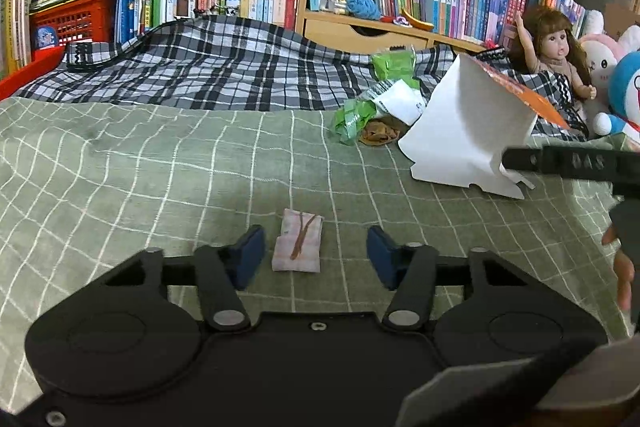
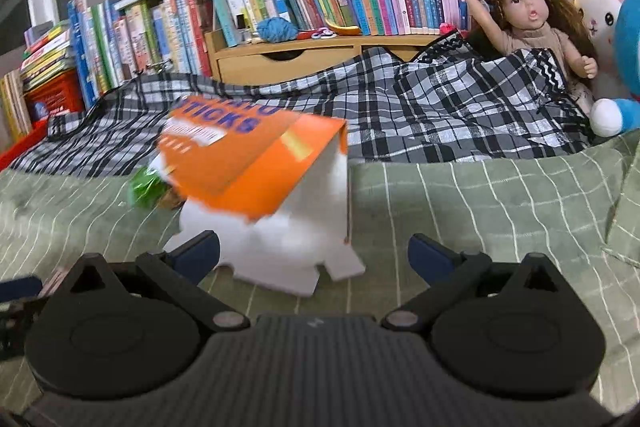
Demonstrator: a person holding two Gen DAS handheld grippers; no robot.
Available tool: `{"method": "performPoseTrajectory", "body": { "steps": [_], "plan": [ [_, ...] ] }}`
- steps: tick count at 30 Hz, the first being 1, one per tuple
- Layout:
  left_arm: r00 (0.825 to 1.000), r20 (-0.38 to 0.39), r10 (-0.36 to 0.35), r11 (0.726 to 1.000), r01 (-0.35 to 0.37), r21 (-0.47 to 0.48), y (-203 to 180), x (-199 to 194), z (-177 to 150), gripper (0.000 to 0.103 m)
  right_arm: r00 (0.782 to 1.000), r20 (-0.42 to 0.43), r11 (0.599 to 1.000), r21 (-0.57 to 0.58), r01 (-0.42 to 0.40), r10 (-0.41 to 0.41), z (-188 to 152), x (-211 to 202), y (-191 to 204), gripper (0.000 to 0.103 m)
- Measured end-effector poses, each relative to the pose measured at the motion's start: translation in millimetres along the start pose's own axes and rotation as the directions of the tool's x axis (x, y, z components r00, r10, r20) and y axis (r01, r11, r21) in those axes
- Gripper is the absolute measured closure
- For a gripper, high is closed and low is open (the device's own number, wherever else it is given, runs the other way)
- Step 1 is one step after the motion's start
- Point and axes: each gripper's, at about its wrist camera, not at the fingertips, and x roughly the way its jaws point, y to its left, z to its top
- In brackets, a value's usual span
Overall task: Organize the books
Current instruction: 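Grasp the small white packet with the left tool while the right tool grasps the white paper box, then carry the white packet and white paper box over the black bin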
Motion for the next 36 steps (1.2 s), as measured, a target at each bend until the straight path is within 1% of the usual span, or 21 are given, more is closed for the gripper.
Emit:
{"method": "performPoseTrajectory", "body": {
  "steps": [2,3,4,5,6,7,8,9,14,20,27,36],
  "plan": [
    [1.000,-0.007,0.000,1.000,0.000,0.002,0,4,0,0.064,1.000,0.007,1.000,-0.001,-0.016,0.016,5,8,-3,0.001],
    [1.000,-0.007,0.005,1.000,-0.005,0.004,-1,5,-1,0.067,1.000,0.008,1.000,-0.007,-0.018,0.018,8,12,-3,0.004],
    [1.000,-0.007,0.009,1.000,-0.009,0.007,-1,6,-1,0.075,1.000,0.008,1.000,-0.017,-0.019,0.019,10,15,-2,0.009],
    [1.000,-0.007,0.015,1.000,-0.015,0.012,-1,7,-1,0.080,1.000,0.007,0.999,-0.028,-0.018,0.018,12,19,-2,0.012],
    [1.000,-0.008,0.018,1.000,-0.018,0.014,-1,7,-1,0.080,1.000,0.000,0.999,-0.032,-0.018,0.018,13,23,-2,0.021],
    [1.000,-0.008,0.018,1.000,-0.017,0.013,-1,7,-2,0.080,1.000,-0.013,1.000,-0.024,-0.019,0.018,13,26,-3,0.037],
    [1.000,-0.009,0.019,1.000,-0.018,0.013,-1,7,-1,0.080,0.999,-0.024,1.000,-0.013,-0.022,0.022,13,28,-5,0.050],
    [1.000,-0.009,0.019,1.000,-0.019,0.011,-1,7,-1,0.080,0.999,-0.032,1.000,-0.002,-0.026,0.026,12,29,-5,0.060],
    [1.000,0.004,0.004,1.000,-0.004,-0.004,1,0,-2,0.080,0.999,-0.008,0.999,-0.024,-0.038,0.038,4,12,-4,0.062],
    [1.000,0.017,-0.019,1.000,0.019,-0.006,-1,-16,-3,0.080,0.997,0.025,0.997,-0.029,-0.068,0.068,-2,-24,-2,0.062],
    [0.999,0.041,-0.034,0.999,0.034,-0.011,-5,-42,-5,0.080,0.994,0.059,0.995,-0.025,-0.093,0.095,-13,-67,-4,0.062],
    [0.996,0.052,-0.073,0.997,0.073,0.003,-17,-82,-22,0.080,0.986,0.085,0.990,-0.020,-0.142,0.144,-42,-125,-2,0.062]
  ]
}}
